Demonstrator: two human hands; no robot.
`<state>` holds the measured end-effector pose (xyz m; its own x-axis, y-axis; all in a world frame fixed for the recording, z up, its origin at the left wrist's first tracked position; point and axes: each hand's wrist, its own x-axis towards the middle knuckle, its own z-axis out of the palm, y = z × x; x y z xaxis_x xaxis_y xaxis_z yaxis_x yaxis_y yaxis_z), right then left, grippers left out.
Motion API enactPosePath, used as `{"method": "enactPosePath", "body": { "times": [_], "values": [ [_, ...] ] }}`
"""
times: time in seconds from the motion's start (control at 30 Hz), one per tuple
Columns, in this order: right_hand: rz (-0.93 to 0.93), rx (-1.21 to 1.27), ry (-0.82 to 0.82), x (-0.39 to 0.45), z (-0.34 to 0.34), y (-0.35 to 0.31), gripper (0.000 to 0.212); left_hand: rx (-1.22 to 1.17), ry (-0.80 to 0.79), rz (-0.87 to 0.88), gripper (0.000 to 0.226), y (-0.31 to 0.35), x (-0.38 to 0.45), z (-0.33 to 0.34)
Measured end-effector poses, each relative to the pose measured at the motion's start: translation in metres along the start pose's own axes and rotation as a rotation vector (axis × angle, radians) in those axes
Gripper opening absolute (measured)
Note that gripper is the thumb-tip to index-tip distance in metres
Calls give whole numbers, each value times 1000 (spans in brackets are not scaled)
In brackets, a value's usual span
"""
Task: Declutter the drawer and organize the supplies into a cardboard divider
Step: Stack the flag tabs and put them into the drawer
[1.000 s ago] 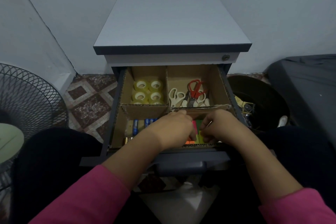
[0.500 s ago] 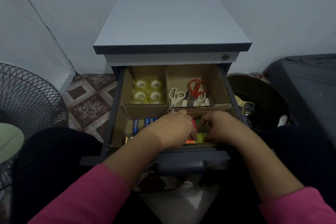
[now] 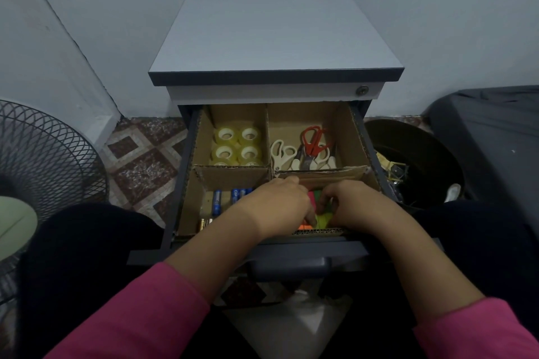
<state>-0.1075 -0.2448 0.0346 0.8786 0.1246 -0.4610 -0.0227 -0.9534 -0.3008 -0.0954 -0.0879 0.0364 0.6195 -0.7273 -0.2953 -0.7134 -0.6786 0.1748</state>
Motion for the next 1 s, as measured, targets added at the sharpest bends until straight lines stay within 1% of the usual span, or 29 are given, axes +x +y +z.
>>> {"method": "enactPosePath", "body": {
  "times": [0.07,0.17,0.23,0.33,0.47,0.77,0.9,0.97,1.0],
  "values": [
    [35,36,5,0,-2,1,21,-5,-6,-4,51,0,0,0],
    [148,128,24,1,-7,4,21,-12,3,-6,53,0,0,1],
    [204,61,72,4,-4,5,15,-8,6,-3,53,0,0,1],
    [242,-65,121,10,5,6,15,5,-3,-3,52,0,0,0],
    [256,-95,159,14,9,3,11,0,0,1,52,1,0,-1],
    [246,-64,168,12,8,2,16,13,14,5,51,1,-1,0],
    [254,-50,169,1,-2,1,17,-4,7,1,50,0,-1,0],
    [262,17,171,-5,-13,1,14,-8,14,3,50,0,-1,1],
    [267,106,165,-8,-17,2,17,-9,16,3,49,0,-1,1]
  ]
}}
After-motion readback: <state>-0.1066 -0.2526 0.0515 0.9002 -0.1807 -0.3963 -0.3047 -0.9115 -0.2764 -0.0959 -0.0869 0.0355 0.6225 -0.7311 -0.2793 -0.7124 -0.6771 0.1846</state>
